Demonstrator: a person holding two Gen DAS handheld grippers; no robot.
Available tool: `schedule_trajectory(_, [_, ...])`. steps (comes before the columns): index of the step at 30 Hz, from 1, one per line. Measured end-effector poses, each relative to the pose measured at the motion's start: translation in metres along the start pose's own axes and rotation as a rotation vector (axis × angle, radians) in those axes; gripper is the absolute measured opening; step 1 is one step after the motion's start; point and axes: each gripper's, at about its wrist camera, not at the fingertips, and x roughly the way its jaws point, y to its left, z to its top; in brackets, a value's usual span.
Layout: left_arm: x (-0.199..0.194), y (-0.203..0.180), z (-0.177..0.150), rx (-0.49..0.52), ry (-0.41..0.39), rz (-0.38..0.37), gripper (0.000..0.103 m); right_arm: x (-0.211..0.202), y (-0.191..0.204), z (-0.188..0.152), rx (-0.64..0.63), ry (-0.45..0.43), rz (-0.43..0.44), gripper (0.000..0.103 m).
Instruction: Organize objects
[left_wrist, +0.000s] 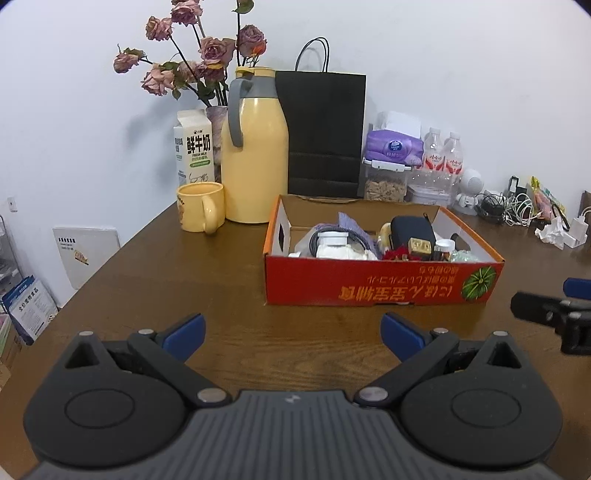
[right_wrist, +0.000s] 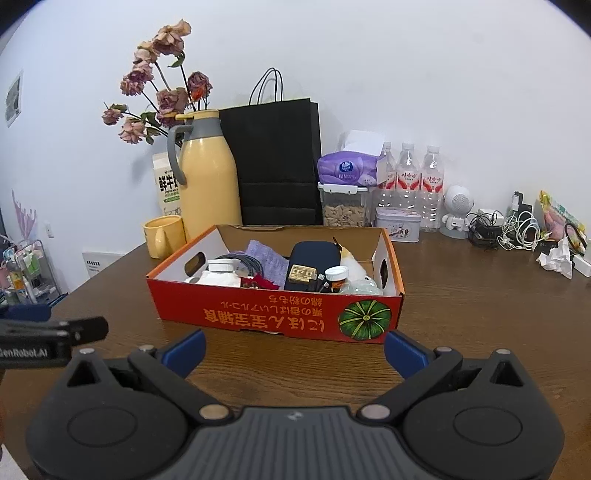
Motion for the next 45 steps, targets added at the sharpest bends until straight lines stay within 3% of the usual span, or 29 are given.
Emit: schedule_trajectory(45, [-0.008,0.001,-0.002,0.006,-0.007,0.006,0.103,-0.012,0.012,0.000,-0.020,-0.009,0.020,0.103])
